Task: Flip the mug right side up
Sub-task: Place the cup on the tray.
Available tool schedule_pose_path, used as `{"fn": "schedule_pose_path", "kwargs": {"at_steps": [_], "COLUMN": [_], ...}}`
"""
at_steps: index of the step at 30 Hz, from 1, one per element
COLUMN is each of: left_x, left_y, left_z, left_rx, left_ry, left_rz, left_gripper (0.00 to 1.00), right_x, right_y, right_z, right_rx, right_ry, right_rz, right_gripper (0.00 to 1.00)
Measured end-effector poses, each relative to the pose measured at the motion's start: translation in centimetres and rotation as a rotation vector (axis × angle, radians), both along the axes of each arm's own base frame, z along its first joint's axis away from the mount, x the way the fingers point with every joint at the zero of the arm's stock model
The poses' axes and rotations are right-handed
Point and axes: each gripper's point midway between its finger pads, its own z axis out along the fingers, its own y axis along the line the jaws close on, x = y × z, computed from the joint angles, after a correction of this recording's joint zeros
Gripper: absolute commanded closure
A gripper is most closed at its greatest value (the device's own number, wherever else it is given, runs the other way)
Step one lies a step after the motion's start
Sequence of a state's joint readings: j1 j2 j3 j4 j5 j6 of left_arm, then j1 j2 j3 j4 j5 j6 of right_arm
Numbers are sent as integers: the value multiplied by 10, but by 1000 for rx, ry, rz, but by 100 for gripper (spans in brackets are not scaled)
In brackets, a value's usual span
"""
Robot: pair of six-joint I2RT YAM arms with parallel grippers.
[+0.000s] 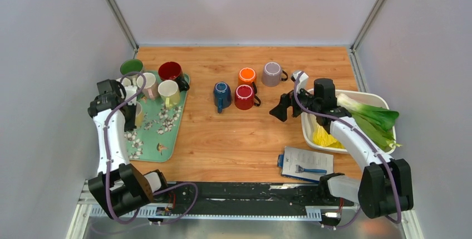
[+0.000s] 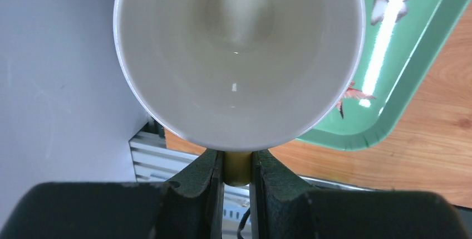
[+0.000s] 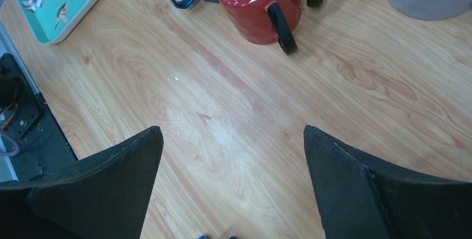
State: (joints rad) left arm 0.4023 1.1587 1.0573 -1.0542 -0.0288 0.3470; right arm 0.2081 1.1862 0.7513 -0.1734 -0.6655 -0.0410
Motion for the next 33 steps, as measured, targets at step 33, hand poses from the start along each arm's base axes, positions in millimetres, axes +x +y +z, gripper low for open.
{"fn": "schedule_pose_path", "kwargs": {"at_steps": [33], "left_x": [36], "left_y": [55], "left_z": [-68], "left_rx": [-80], "left_ry": [-53], "left_rz": [426], "left_gripper": [100], "right_x": [11], "right_y": [6], "right_z": [8], "right_rx": [16], "right_ry": [-9], "right_rz": [5], "right_gripper": [0]}}
